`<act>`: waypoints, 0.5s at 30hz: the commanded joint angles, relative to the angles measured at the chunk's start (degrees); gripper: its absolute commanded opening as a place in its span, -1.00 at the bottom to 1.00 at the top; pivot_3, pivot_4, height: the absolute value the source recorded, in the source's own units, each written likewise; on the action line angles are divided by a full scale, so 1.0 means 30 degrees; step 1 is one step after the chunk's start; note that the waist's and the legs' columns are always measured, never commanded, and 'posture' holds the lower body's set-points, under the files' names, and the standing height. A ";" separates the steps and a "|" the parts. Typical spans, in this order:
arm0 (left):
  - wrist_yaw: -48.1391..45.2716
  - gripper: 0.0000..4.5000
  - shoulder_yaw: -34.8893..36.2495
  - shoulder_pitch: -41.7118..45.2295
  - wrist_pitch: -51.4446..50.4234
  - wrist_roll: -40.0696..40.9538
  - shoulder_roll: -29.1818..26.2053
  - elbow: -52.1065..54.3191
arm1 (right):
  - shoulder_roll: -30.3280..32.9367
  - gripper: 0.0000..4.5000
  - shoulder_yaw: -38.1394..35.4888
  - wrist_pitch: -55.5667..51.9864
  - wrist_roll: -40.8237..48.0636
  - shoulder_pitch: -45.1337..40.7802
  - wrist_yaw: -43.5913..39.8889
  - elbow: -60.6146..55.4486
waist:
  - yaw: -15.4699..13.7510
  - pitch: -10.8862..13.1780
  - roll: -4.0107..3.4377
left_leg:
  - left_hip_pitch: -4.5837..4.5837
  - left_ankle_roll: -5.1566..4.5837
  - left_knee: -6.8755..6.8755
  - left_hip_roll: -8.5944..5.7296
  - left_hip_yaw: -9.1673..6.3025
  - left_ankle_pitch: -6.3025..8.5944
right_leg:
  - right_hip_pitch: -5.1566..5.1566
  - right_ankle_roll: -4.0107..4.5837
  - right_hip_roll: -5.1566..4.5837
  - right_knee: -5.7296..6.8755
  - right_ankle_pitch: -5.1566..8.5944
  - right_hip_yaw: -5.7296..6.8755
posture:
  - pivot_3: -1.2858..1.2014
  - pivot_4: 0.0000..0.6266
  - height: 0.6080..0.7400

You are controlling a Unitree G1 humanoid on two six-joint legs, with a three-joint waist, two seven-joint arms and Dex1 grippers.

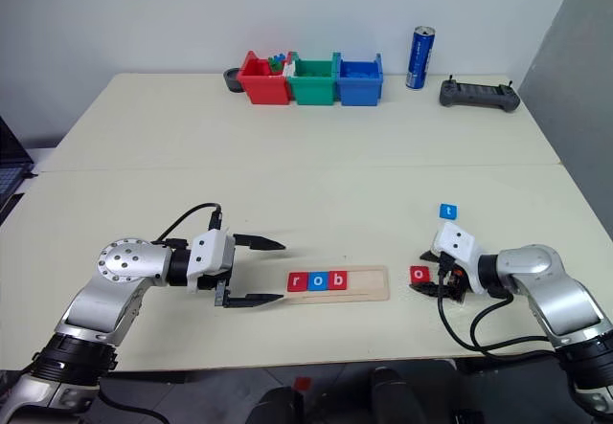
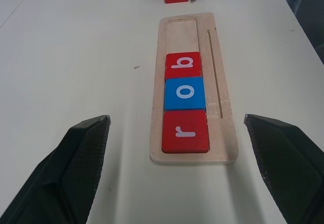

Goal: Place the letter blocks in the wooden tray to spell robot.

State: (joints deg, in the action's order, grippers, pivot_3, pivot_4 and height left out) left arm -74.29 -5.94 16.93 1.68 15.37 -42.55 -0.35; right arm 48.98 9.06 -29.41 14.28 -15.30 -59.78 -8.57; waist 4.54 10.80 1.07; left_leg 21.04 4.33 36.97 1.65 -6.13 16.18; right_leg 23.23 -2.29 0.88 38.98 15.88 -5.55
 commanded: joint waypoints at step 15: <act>0.0151 1.00 0.0346 -0.0211 0.0539 0.0035 -0.0256 0.0346 | -0.0411 -0.36 0.1942 -0.2320 0.0029 -0.2480 -0.0415 -0.5523 | -0.0017 0.0001 -0.0003 | -0.0003 0.0002 0.0000 0.0005 -0.0021 -0.0001 | 0.0000 -0.0007 0.0004 0.0009 0.0005 0.0017 | 0.03 -0.52 1.00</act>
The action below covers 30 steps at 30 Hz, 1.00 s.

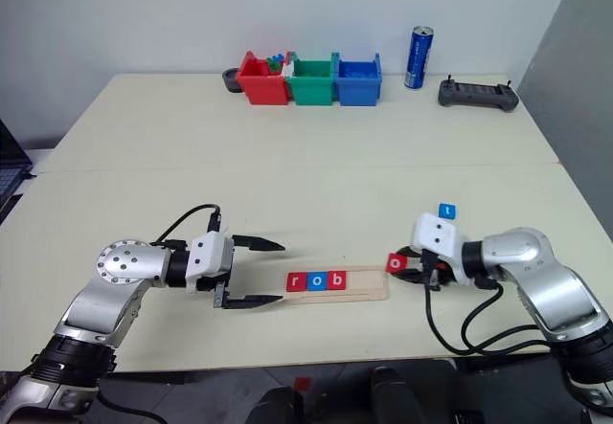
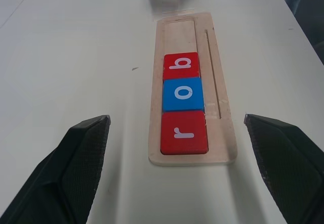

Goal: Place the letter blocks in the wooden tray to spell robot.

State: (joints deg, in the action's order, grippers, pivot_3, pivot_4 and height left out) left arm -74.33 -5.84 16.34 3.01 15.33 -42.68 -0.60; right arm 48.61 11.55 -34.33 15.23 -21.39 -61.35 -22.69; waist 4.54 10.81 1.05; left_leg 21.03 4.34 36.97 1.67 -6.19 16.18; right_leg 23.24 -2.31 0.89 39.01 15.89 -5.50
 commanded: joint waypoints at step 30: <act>0.0954 1.00 0.0188 -0.0215 -0.0041 -0.0068 -0.0039 0.1014 | -0.2757 -0.36 0.4909 0.0100 -0.2843 -0.3271 -0.0553 0.2281 | -0.0293 -0.0002 0.0004 | 0.0004 0.0000 0.0006 -0.0005 0.0002 0.0000 | 0.0004 0.0046 -0.0009 -0.0001 -0.0028 0.0006 | 0.03 -0.52 1.00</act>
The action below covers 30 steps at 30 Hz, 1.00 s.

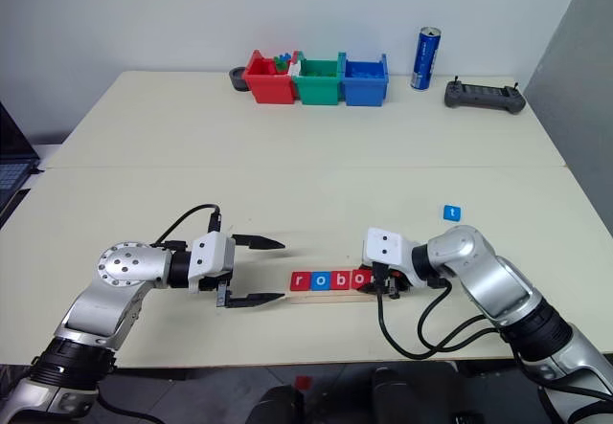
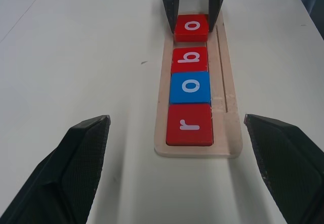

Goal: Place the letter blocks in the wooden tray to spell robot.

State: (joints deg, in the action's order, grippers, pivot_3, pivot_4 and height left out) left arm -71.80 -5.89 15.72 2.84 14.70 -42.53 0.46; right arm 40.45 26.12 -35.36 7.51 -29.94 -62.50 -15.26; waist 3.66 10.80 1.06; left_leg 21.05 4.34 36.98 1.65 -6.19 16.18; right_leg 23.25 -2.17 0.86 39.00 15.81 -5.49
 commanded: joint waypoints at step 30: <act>0.0071 1.00 0.0256 -0.0013 0.0419 0.0001 -0.0119 0.0104 | 0.1703 -0.58 -0.2013 -0.0916 -0.0020 0.1023 0.0407 -0.2822 | -0.0076 0.0000 0.0000 | 0.0000 0.0000 0.0000 0.0000 0.0004 0.0000 | 0.0001 -0.0001 -0.0001 -0.0002 0.0001 -0.0002 | 0.03 -0.52 1.00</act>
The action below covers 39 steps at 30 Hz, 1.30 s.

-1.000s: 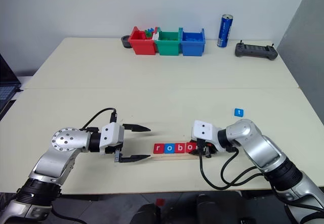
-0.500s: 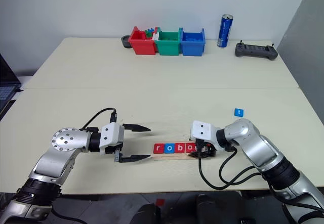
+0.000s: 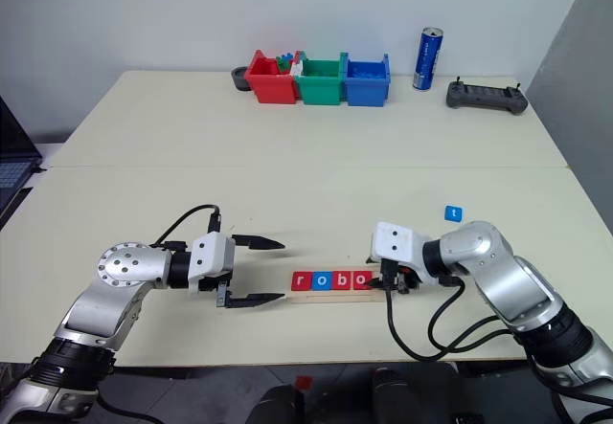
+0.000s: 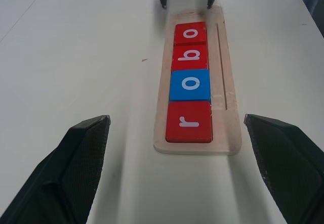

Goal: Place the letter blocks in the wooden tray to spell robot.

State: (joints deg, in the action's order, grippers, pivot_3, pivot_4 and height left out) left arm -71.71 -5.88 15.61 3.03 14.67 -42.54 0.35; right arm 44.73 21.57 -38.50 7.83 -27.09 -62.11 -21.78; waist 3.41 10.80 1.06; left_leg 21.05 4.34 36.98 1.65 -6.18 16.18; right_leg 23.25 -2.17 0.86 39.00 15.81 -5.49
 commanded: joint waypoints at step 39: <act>0.0237 1.00 0.0374 -0.0394 0.0746 -0.0070 -0.0232 0.0128 | -0.0521 -0.99 0.0731 0.0452 -0.1670 -0.0958 -0.0202 -0.0009 | -0.0005 0.0000 0.0000 | -0.0004 0.0000 0.0000 0.0003 -0.0003 0.0000 | 0.0000 -0.0007 0.0003 0.0004 0.0004 0.0004 | 0.03 -0.52 1.00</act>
State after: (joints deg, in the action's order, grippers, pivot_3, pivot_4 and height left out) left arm -71.53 -5.80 14.33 4.33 14.34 -42.92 -0.76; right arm 42.25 27.68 -36.18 0.95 -28.80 -61.91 -18.76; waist 3.40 10.81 1.06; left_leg 21.04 4.34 36.98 1.66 -6.19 16.18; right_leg 23.25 -2.19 0.86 39.01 15.82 -5.48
